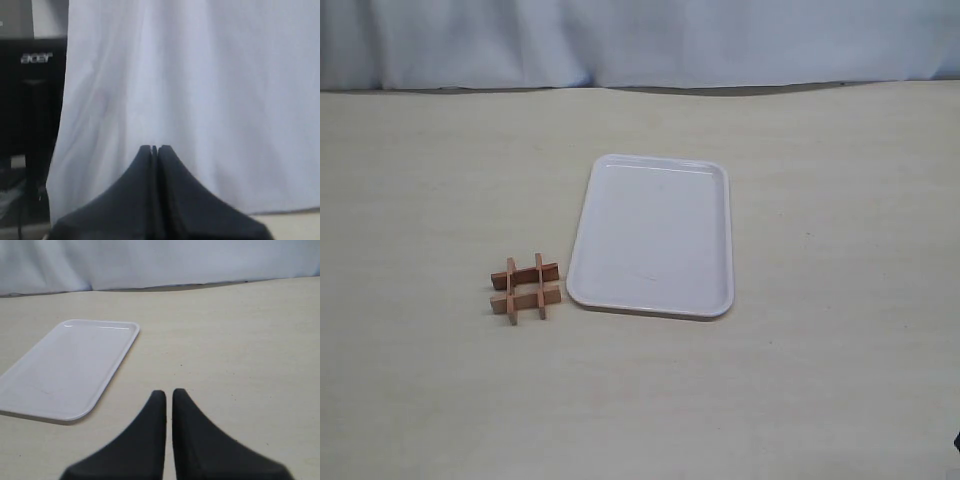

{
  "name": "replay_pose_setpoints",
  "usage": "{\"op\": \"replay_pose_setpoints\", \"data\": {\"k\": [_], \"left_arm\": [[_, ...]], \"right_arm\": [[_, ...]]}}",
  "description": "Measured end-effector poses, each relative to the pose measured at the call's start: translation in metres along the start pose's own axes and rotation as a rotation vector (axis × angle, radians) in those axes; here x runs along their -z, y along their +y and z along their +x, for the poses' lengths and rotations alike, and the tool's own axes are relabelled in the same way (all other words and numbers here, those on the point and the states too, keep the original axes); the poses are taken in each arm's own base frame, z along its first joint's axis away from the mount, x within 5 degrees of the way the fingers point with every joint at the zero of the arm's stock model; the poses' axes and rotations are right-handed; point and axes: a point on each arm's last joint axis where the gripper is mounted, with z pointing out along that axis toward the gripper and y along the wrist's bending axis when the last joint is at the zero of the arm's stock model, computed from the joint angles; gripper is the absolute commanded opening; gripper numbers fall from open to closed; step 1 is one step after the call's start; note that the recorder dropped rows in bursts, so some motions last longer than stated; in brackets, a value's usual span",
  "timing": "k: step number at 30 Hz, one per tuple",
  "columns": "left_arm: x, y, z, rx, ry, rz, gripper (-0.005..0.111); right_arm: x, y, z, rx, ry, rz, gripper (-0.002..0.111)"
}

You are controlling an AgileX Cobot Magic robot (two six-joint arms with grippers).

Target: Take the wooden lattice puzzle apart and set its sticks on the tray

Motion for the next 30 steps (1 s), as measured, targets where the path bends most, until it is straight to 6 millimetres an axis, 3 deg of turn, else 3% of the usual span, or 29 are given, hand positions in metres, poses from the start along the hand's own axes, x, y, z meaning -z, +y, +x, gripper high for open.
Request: {"op": "replay_pose_setpoints", "data": {"k": [3, 7, 11, 17, 20, 24, 26, 30], "left_arm": [[0.001, 0.0, -0.013, 0.01, -0.144, 0.004, 0.0], [0.005, -0.001, -0.029, 0.333, -0.319, 0.061, 0.0], [0.006, -0.001, -0.031, 0.536, -0.34, 0.102, 0.0], [-0.006, 0.001, -0.052, 0.548, -0.287, 0.085, 0.0], [-0.028, 0.002, -0.066, 0.513, -0.183, 0.054, 0.0], [-0.077, 0.003, -0.068, 0.403, 0.11, -0.002, 0.0], [-0.102, 0.005, -0.059, 0.358, 0.282, -0.035, 0.0], [-0.147, 0.009, -0.013, 0.227, 0.764, -0.122, 0.0]], "right_arm": [[0.0, 0.0, 0.0, 0.0, 0.0, 0.0, 0.005], [0.0, 0.0, 0.0, 0.0, 0.0, 0.0, 0.005], [0.0, 0.0, 0.0, 0.0, 0.0, 0.0, 0.005], [0.0, 0.0, 0.0, 0.0, 0.0, 0.0, 0.005], [0.0, 0.0, 0.0, 0.0, 0.0, 0.0, 0.005], [0.0, 0.0, 0.0, 0.0, 0.0, 0.0, 0.005], [0.0, 0.0, 0.0, 0.0, 0.0, 0.0, 0.005], [0.0, 0.0, 0.0, 0.0, 0.0, 0.0, 0.005]]}}
